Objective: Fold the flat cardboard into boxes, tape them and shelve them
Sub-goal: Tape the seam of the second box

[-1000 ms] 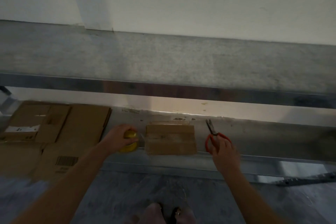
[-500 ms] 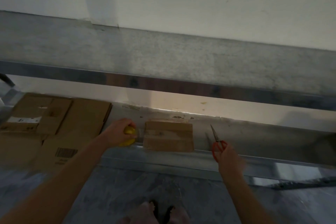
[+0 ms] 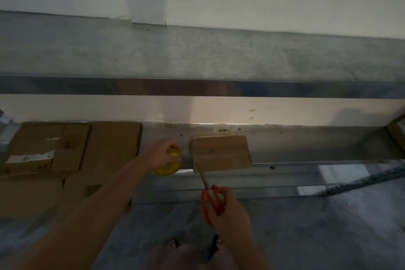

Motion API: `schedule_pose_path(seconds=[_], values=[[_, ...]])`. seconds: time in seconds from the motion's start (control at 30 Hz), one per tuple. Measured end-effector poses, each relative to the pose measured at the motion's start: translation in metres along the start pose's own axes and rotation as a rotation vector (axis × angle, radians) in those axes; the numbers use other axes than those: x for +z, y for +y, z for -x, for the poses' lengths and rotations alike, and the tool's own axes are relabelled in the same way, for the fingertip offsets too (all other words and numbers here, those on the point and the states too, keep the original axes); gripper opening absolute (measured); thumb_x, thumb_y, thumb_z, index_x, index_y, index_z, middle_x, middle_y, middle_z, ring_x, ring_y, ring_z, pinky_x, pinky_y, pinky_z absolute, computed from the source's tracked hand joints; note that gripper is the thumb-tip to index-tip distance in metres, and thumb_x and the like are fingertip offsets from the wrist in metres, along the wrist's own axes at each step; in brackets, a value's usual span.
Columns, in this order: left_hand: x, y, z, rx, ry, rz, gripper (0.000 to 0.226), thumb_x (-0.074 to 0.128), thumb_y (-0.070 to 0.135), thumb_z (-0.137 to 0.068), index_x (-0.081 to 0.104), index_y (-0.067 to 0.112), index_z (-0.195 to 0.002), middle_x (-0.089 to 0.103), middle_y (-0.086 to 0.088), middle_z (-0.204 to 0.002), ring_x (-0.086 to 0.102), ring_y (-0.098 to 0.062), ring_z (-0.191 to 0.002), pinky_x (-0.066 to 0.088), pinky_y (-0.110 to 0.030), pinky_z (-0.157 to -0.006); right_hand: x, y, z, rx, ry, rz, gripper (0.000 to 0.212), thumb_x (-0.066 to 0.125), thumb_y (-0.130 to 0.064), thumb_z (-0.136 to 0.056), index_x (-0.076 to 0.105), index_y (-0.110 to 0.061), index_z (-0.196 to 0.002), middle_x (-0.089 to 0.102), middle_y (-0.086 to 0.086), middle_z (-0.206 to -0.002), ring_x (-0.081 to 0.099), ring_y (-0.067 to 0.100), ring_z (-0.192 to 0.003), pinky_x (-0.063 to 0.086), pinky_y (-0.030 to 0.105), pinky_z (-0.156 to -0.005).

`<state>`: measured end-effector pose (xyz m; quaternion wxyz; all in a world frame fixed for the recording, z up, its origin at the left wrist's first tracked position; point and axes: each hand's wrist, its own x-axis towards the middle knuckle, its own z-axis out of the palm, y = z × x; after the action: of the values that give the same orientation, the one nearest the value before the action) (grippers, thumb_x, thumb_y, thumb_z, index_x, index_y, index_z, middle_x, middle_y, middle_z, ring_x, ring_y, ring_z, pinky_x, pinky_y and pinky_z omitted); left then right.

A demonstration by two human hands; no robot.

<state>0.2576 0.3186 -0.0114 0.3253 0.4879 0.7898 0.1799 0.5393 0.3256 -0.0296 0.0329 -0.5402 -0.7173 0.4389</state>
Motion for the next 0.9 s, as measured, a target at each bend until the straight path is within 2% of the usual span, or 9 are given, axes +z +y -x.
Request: schedule_pose_path(seconds=[0.07,0.1,0.23,0.3,0.43,0.57,0.7,0.77,0.9], values=[[0.002,0.0,-0.001,0.002,0.014,0.028,0.032,0.075,0.032,-0.081,0.062,0.026,-0.11,0.056,0.003,-0.11,0.054,-0.016,-0.101,0.045,-0.028,-0.078,0.02,-0.009,0.001,0.099,-0.076,-0.218,0.05,0.059,-0.073,-0.072,0.051,-0.036,-0.105,0.073,-0.008,-0.088,0.071,0.014,-0.082,0.057,0.038,-0.079],[0.003,-0.001,-0.001,-0.001,0.015,0.043,0.032,0.076,0.032,-0.081,0.063,0.026,-0.11,0.056,0.003,-0.109,0.054,-0.015,-0.1,0.043,-0.027,-0.078,0.026,-0.012,0.0,0.123,-0.094,-0.262,0.046,0.062,-0.068,-0.076,0.053,-0.033,-0.104,0.073,-0.006,-0.086,0.07,0.012,-0.077,0.056,0.036,-0.075],[0.006,-0.002,-0.003,0.005,0.018,0.042,0.036,0.076,0.033,-0.079,0.064,0.024,-0.112,0.06,0.003,-0.111,0.054,-0.014,-0.099,0.045,-0.028,-0.082,0.031,-0.028,-0.006,0.211,-0.173,-0.476,0.015,0.062,-0.03,-0.095,0.054,-0.025,-0.105,0.063,-0.012,-0.067,0.057,-0.007,-0.053,0.041,0.012,-0.052],[0.006,-0.002,-0.004,0.022,0.016,0.033,0.036,0.076,0.032,-0.079,0.065,0.022,-0.112,0.061,0.003,-0.11,0.054,-0.012,-0.097,0.042,-0.025,-0.08,0.03,-0.036,-0.009,0.246,-0.208,-0.482,0.015,0.06,-0.028,-0.096,0.055,-0.022,-0.108,0.06,-0.013,-0.065,0.055,-0.004,-0.053,0.038,0.011,-0.047],[0.006,-0.001,-0.006,0.026,0.02,0.047,0.031,0.076,0.03,-0.08,0.065,0.022,-0.108,0.061,0.004,-0.106,0.053,-0.01,-0.093,0.039,-0.023,-0.075,0.029,-0.044,-0.014,0.275,-0.277,-0.478,0.018,0.049,-0.024,-0.101,0.055,-0.019,-0.117,0.057,-0.006,-0.074,0.049,0.003,-0.051,0.035,0.013,-0.039],[0.002,0.0,-0.007,0.014,0.009,0.081,0.028,0.074,0.031,-0.082,0.063,0.024,-0.106,0.058,0.006,-0.102,0.053,-0.011,-0.091,0.041,-0.026,-0.072,0.03,-0.046,-0.025,0.28,-0.275,-0.45,0.018,0.043,-0.018,-0.103,0.056,-0.019,-0.115,0.054,0.004,-0.075,0.047,0.009,-0.056,0.035,0.016,-0.042],[0.001,-0.001,-0.008,0.022,0.008,0.076,0.029,0.074,0.031,-0.082,0.063,0.023,-0.108,0.057,0.006,-0.103,0.053,-0.011,-0.092,0.038,-0.021,-0.066,0.031,-0.044,-0.03,0.262,-0.272,-0.446,0.024,0.04,-0.008,-0.1,0.057,-0.022,-0.108,0.055,0.009,-0.078,0.049,0.013,-0.06,0.037,0.019,-0.047],[0.001,0.0,-0.008,0.016,0.003,0.08,0.031,0.074,0.031,-0.082,0.063,0.023,-0.109,0.057,0.006,-0.104,0.052,-0.009,-0.091,0.037,-0.018,-0.064,0.031,-0.042,-0.034,0.269,-0.267,-0.448,0.03,0.039,-0.002,-0.097,0.058,-0.021,-0.107,0.055,0.009,-0.077,0.049,0.015,-0.06,0.037,0.02,-0.048],[0.003,0.002,-0.009,0.017,0.002,0.081,0.029,0.074,0.032,-0.082,0.062,0.026,-0.107,0.058,0.006,-0.105,0.053,-0.008,-0.091,0.039,-0.021,-0.066,0.028,-0.039,-0.037,0.249,-0.26,-0.462,0.028,0.041,-0.002,-0.097,0.06,-0.021,-0.104,0.058,0.007,-0.08,0.052,0.013,-0.062,0.04,0.019,-0.049]])
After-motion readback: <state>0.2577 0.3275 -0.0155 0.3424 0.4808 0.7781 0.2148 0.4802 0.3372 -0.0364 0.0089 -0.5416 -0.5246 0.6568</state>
